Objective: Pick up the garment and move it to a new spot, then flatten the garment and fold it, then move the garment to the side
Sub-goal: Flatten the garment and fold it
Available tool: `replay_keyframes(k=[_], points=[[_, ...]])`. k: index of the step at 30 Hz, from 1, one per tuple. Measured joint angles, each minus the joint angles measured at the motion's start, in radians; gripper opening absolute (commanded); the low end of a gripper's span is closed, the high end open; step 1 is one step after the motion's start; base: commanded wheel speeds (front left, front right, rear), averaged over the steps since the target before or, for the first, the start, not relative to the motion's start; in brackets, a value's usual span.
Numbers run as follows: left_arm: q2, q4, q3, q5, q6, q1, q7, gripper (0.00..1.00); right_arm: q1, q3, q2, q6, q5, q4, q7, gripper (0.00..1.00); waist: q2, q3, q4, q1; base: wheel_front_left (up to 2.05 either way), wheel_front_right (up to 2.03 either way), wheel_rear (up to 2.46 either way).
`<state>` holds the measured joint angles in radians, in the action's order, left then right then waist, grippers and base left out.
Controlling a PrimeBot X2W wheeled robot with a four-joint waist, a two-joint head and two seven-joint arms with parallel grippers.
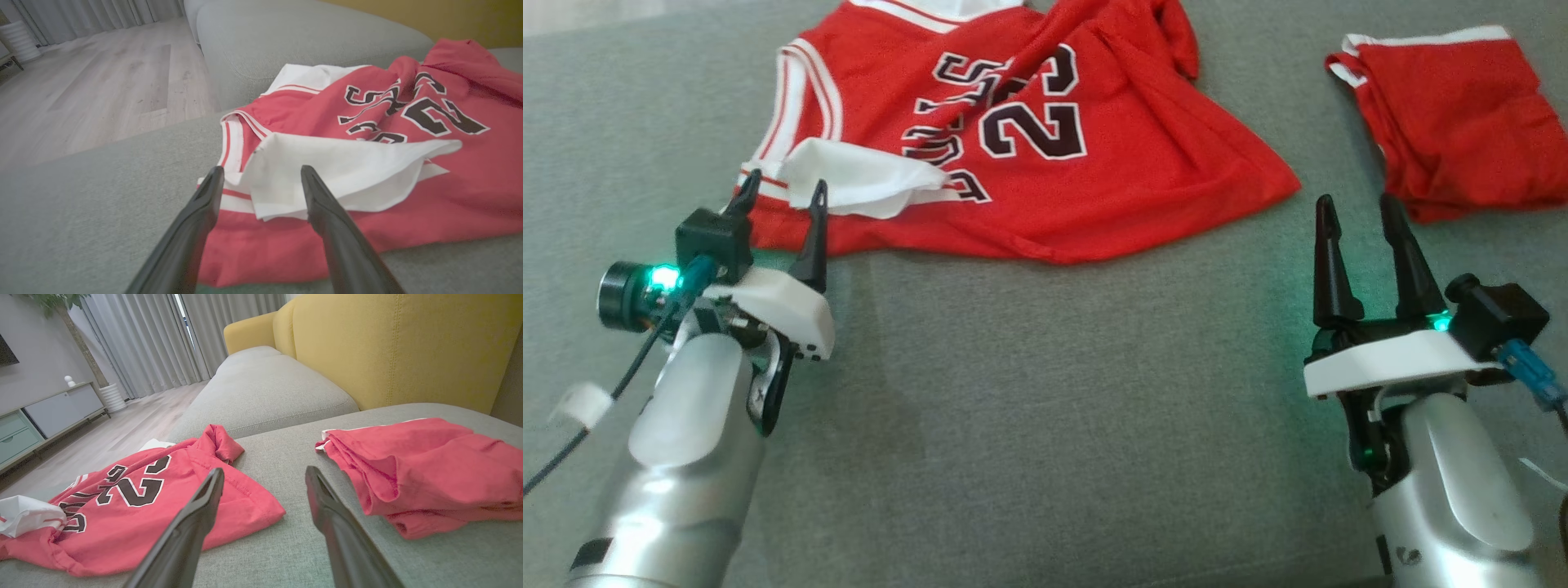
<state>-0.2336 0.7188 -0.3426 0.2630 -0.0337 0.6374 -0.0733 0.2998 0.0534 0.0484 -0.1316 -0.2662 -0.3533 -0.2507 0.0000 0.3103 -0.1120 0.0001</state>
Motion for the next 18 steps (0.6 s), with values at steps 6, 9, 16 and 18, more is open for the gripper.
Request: replay_keyframes(k=[6, 9, 16, 18], points=[[0.022, -0.025, 0.025, 0.03, 0.016, -0.043, -0.137, 1.0, -0.008, -0.053, 0.0, 0.0, 0.028, 0.018, 0.0, 1.0, 0.0, -0.041, 0.057, -0.0002, 0.0, 0.0, 0.0], [0.027, -0.07, 0.027, 0.039, 0.017, -0.115, -0.156, 1.0, -0.028, -0.077, 0.0, 0.0, 0.039, 0.026, 0.0, 1.0, 0.0, -0.063, 0.089, -0.0002, 0.0, 0.0, 0.0], [0.029, -0.201, 0.036, 0.061, 0.034, -0.288, -0.167, 1.0, -0.086, -0.086, -0.001, 0.0, 0.04, 0.038, 0.0, 1.0, 0.0, -0.118, 0.143, -0.0003, 0.0, 0.0, 0.0], [0.029, -0.217, 0.037, 0.066, 0.035, -0.304, -0.167, 1.0, -0.089, -0.085, -0.001, 0.0, 0.04, 0.038, 0.0, 1.0, 0.0, -0.124, 0.147, -0.0003, 0.0, 0.0, 0.0]])
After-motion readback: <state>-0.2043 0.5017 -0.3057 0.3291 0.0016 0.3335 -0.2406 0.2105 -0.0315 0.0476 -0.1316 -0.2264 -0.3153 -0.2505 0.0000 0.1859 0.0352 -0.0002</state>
